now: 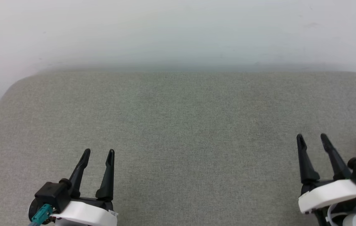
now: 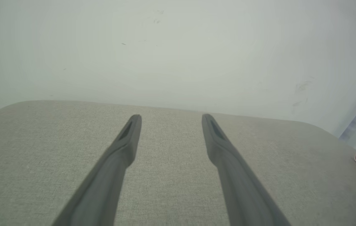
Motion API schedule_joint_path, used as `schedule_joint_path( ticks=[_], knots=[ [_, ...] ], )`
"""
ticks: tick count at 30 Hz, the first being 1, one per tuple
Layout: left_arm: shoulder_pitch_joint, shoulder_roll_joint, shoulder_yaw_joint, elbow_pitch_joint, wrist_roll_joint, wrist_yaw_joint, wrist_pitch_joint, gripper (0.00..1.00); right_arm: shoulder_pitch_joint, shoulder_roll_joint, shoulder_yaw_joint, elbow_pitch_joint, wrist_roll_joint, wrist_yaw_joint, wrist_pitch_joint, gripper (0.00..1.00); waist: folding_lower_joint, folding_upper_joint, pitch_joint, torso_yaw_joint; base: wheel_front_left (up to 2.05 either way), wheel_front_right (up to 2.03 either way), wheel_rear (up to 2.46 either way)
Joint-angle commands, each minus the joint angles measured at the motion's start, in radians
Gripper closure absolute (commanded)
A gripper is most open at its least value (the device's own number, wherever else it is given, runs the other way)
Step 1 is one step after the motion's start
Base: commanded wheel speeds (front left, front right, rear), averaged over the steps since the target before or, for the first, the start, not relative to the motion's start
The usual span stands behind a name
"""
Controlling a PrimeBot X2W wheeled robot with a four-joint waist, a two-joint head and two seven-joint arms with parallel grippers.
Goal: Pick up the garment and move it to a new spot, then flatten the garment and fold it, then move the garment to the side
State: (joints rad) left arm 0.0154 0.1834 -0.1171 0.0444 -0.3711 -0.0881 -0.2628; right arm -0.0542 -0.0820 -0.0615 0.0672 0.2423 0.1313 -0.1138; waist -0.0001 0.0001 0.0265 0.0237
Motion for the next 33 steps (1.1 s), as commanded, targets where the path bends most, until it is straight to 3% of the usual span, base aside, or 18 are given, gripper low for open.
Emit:
schedule_joint_path(
  ticks=[1, 33],
  knots=[
    [0.009, -0.004, 0.007, 0.006, 0.006, -0.006, -0.002, 0.00, 0.020, 0.008, 0.002, 0.007, -0.007, -0.001, -0.014, 0.00, 0.0001, -0.0001, -0.004, 0.002, 0.00, 0.00, 0.00],
    [0.029, -0.066, 0.078, 0.020, 0.076, -0.042, -0.002, 0.00, 0.034, 0.034, 0.025, 0.055, -0.009, -0.001, -0.058, 0.00, 0.0001, -0.0001, -0.027, -0.004, 0.00, 0.00, 0.00]
  ],
)
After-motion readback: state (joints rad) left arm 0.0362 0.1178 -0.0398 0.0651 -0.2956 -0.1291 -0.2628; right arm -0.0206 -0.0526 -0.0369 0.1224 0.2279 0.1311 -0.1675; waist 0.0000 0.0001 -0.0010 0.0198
